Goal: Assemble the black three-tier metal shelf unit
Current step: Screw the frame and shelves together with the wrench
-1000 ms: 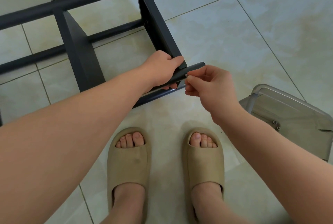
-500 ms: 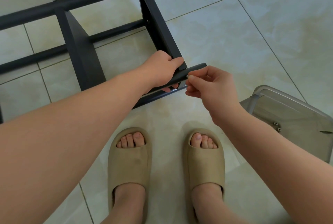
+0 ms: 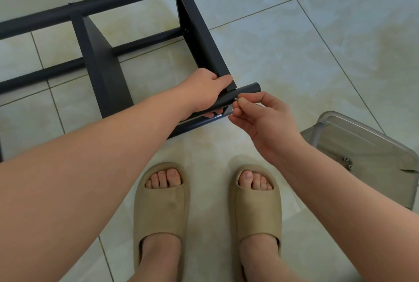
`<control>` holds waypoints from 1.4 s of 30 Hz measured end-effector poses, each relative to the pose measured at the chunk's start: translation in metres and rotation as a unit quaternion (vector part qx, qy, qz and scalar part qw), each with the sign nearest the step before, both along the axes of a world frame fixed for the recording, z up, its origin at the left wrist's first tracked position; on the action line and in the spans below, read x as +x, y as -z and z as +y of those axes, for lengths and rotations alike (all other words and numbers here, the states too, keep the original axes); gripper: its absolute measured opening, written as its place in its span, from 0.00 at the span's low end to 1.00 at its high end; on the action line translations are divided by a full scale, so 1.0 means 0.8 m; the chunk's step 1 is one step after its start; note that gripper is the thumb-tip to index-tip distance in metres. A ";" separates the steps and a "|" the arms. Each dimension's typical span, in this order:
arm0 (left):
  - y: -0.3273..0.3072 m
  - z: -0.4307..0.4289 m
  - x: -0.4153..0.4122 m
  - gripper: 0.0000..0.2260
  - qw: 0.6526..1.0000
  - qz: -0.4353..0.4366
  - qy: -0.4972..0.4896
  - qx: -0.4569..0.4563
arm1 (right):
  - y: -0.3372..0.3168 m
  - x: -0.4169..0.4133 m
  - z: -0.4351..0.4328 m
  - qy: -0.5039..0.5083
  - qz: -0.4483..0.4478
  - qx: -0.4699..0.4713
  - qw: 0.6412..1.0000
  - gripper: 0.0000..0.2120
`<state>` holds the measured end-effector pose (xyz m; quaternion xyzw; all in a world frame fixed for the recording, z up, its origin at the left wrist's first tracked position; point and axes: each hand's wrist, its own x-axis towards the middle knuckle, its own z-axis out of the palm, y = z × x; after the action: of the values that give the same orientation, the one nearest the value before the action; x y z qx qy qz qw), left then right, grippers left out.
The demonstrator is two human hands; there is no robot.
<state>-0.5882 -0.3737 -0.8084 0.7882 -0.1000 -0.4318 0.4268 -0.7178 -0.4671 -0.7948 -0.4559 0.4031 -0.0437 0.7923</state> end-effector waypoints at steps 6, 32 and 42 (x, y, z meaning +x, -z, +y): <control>-0.002 0.000 0.000 0.18 1.000 0.009 0.000 0.001 | 0.011 -0.007 0.001 -0.012 -0.035 -0.008 0.999 0.08; -0.006 0.005 0.000 0.17 0.999 0.030 -0.026 -0.029 | -0.014 0.019 -0.025 -0.256 0.097 -0.436 0.857 0.08; -0.005 0.007 0.004 0.19 0.998 0.055 -0.018 -0.025 | 0.003 0.005 0.000 -0.014 0.033 -0.009 0.999 0.06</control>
<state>-0.5847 -0.3683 -0.8044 0.7544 -0.0728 -0.4637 0.4589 -0.7141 -0.4668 -0.7970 -0.4696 0.4222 -0.0213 0.7751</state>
